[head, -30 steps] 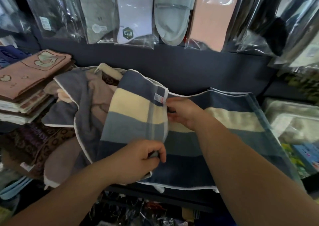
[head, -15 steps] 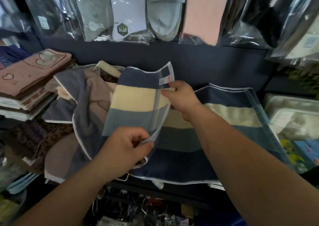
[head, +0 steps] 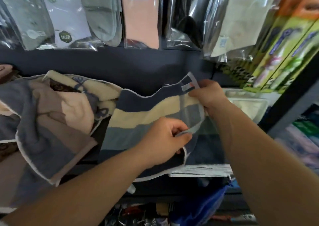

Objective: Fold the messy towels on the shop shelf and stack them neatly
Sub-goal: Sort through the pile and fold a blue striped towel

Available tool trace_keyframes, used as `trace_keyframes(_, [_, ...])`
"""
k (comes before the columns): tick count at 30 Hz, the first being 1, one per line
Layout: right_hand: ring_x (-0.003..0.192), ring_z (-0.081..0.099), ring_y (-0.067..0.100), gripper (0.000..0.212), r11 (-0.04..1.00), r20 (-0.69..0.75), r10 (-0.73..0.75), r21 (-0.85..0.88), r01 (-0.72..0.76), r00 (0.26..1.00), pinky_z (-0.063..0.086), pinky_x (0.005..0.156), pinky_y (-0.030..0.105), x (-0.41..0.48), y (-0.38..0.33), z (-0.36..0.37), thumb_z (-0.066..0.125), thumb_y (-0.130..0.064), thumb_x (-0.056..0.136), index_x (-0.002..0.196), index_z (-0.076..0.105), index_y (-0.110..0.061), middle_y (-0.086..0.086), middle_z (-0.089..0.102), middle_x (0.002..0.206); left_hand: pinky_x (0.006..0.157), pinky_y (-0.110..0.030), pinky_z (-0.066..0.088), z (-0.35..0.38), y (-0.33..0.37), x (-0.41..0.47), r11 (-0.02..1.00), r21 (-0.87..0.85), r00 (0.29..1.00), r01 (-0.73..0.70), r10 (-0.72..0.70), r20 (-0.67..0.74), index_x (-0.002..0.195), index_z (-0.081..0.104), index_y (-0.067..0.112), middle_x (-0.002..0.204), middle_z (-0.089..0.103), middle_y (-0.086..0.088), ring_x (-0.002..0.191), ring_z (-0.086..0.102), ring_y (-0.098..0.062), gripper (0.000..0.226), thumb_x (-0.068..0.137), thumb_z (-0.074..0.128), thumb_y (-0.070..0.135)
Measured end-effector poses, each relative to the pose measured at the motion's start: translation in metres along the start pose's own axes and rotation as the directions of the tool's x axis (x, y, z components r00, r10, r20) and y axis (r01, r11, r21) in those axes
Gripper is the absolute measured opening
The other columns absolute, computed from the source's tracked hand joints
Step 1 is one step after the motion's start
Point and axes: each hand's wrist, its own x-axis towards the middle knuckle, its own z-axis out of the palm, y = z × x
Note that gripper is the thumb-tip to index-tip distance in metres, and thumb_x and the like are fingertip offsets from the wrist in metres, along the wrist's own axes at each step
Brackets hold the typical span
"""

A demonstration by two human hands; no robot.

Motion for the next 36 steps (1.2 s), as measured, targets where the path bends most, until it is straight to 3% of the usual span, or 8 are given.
trace_keyframes(5, [0.098, 0.067, 0.022, 0.046, 0.970, 0.053, 0.026, -0.243, -0.013, 0.998, 0.057, 0.085, 0.035, -0.010, 0.034, -0.008, 0.077, -0.017, 0.076, 0.121, 0.067, -0.022, 0.002, 0.069, 0.107, 0.055, -0.034, 0.051, 0.020, -0.014, 0.009, 0.995, 0.065, 0.997, 0.076, -0.077, 0.017, 0.073, 0.069, 0.020, 0.058, 0.064, -0.001, 0.047, 0.055, -0.006, 0.019, 0.092, 0.070, 0.020])
trace_keyframes(10, [0.099, 0.058, 0.012, 0.036, 0.952, 0.091, 0.033, -0.305, -0.004, 0.995, 0.042, 0.081, 0.019, -0.014, 0.046, -0.008, 0.072, -0.010, 0.084, 0.121, 0.071, -0.011, 0.003, 0.066, 0.116, 0.051, -0.025, 0.051, 0.014, -0.009, 0.010, 0.995, 0.067, 0.996, 0.073, -0.077, 0.050, 0.077, 0.070, 0.016, 0.063, 0.070, -0.005, 0.047, 0.063, -0.009, 0.015, 0.092, 0.070, 0.019])
trace_keyframes(18, [0.104, 0.064, 0.022, 0.044, 0.986, 0.097, -0.003, -0.167, 0.020, 0.995, 0.054, 0.092, 0.034, -0.003, 0.018, -0.006, 0.060, 0.007, 0.086, 0.128, 0.064, -0.004, 0.006, 0.065, 0.112, 0.051, -0.024, 0.051, 0.001, 0.010, 0.015, 0.999, -0.033, 1.000, 0.018, -0.019, -0.011, 0.084, 0.073, 0.009, 0.066, 0.069, -0.013, 0.048, 0.062, -0.014, 0.010, 0.092, 0.069, 0.012])
trace_keyframes(22, [0.103, 0.063, 0.022, 0.050, 0.993, 0.062, -0.044, -0.105, 0.050, 0.997, 0.055, 0.086, 0.030, 0.000, -0.001, -0.022, 0.061, 0.006, 0.089, 0.137, 0.058, -0.006, 0.008, 0.064, 0.121, 0.054, -0.027, 0.054, 0.002, 0.023, 0.023, 0.997, -0.055, 0.998, -0.058, 0.057, -0.022, 0.085, 0.075, 0.011, 0.065, 0.070, -0.009, 0.049, 0.064, -0.016, 0.009, 0.092, 0.070, 0.012])
trace_keyframes(24, [0.101, 0.062, 0.024, 0.045, 0.956, 0.043, -0.023, -0.292, 0.035, 0.999, 0.053, 0.081, 0.031, -0.002, 0.000, -0.031, 0.064, 0.001, 0.088, 0.133, 0.062, -0.007, 0.008, 0.063, 0.117, 0.055, -0.029, 0.054, 0.011, 0.025, 0.027, 0.996, -0.008, 0.996, -0.085, 0.085, 0.009, 0.082, 0.074, 0.009, 0.061, 0.069, -0.008, 0.048, 0.062, -0.014, 0.011, 0.092, 0.070, 0.013])
trace_keyframes(27, [0.105, 0.064, 0.034, 0.033, 0.727, 0.135, 0.070, -0.685, 0.042, 0.988, 0.054, 0.087, 0.039, -0.010, 0.005, -0.035, 0.062, -0.007, 0.087, 0.118, 0.066, 0.004, 0.020, 0.068, 0.115, 0.057, -0.041, 0.054, 0.031, 0.020, 0.036, 0.992, 0.099, 0.995, -0.083, 0.077, 0.061, 0.077, 0.073, 0.004, 0.062, 0.068, -0.013, 0.051, 0.063, -0.021, 0.018, 0.091, 0.069, 0.016])
trace_keyframes(32, [0.115, 0.063, 0.031, 0.046, 0.667, 0.167, 0.048, -0.739, 0.093, 0.985, 0.053, 0.095, 0.035, -0.028, 0.012, -0.037, 0.061, -0.009, 0.090, 0.135, 0.058, -0.008, 0.014, 0.062, 0.132, 0.061, -0.038, 0.052, 0.050, 0.016, 0.048, 0.929, 0.343, 0.980, -0.138, 0.078, 0.183, 0.071, 0.072, 0.005, 0.060, 0.066, -0.006, 0.056, 0.059, -0.013, 0.023, 0.088, 0.071, 0.021])
trace_keyframes(36, [0.116, 0.060, 0.024, 0.027, 0.732, 0.189, 0.049, -0.675, 0.093, 0.981, 0.046, 0.085, 0.028, -0.044, 0.031, -0.038, 0.062, -0.012, 0.091, 0.115, 0.069, -0.021, 0.002, 0.059, 0.119, 0.058, -0.023, 0.049, 0.051, 0.016, 0.032, 0.818, 0.514, 0.956, -0.259, 0.142, 0.257, 0.075, 0.069, 0.021, 0.063, 0.062, 0.011, 0.064, 0.062, -0.005, 0.021, 0.080, 0.077, 0.040])
